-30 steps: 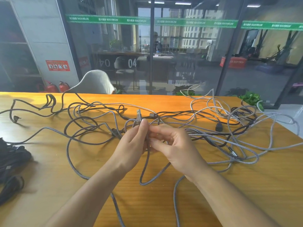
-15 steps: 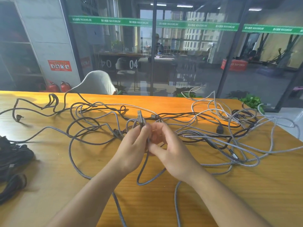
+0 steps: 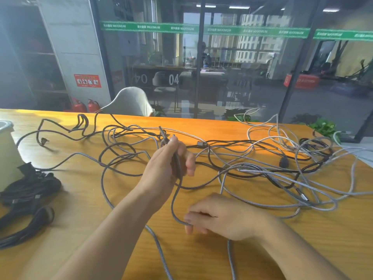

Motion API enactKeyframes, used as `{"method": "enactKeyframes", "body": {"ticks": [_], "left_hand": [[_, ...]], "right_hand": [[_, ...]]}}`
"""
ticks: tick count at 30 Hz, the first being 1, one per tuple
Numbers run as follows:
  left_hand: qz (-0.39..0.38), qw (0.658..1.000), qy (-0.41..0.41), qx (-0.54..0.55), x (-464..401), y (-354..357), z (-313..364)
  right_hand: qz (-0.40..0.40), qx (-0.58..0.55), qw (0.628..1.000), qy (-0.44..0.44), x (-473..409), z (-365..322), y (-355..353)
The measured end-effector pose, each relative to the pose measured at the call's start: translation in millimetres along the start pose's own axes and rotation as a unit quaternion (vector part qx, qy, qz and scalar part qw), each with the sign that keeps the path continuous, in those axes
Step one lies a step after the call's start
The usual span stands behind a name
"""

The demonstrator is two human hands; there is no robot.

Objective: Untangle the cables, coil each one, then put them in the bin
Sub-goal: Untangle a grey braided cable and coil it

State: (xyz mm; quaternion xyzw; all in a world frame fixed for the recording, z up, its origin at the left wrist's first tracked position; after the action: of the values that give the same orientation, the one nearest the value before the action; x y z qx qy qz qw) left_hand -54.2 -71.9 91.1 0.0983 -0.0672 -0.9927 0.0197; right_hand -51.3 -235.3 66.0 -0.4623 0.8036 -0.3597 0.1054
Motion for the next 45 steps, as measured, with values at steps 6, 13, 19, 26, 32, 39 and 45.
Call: {"method": "enactKeyframes", "body": {"ticks": [6,13,19,26,32,39,45], "left_hand": [[-0.108,0.987,-0.040,0.108,8,2,11],[-0.222,0.964,-0.095,0.107,10,-5,12],[-0.261,0.953,-0.109,0.110,10,-10,14],[-0.306,0.943,-0.132,0.008,15,15,2],[-0.267,0.953,-0.079,-0.116,16,23,-6],[-0.177,0.958,-0.056,-0.217,13,28,-14],[-0.101,0.974,-0.031,-0.198,9,23,-16]], "right_hand": [[0.047,0.127,0.991,-0.005,-10,22,-4],[0.195,0.222,0.954,0.049,8,60,-65],[0.251,0.197,0.947,0.044,32,70,-91],[0.432,0.306,0.847,0.035,27,58,-89],[0.591,0.282,0.752,-0.077,19,35,-70],[0.578,0.100,0.803,-0.107,13,14,-46],[0.486,-0.047,0.867,-0.100,7,7,-34]]}}
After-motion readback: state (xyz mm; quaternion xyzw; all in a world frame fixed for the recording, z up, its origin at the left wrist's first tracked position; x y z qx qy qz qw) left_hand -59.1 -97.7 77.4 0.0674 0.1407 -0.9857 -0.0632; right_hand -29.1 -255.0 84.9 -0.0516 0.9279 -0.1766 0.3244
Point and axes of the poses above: each hand's wrist, its own x-axis away from the middle knuckle, its own y-axis out of the palm, z = x × y, the point moved 2 cm from there along -x, towards the middle knuckle, and after that the axes turned 8 degrees about -x, right-handed, at the moved point
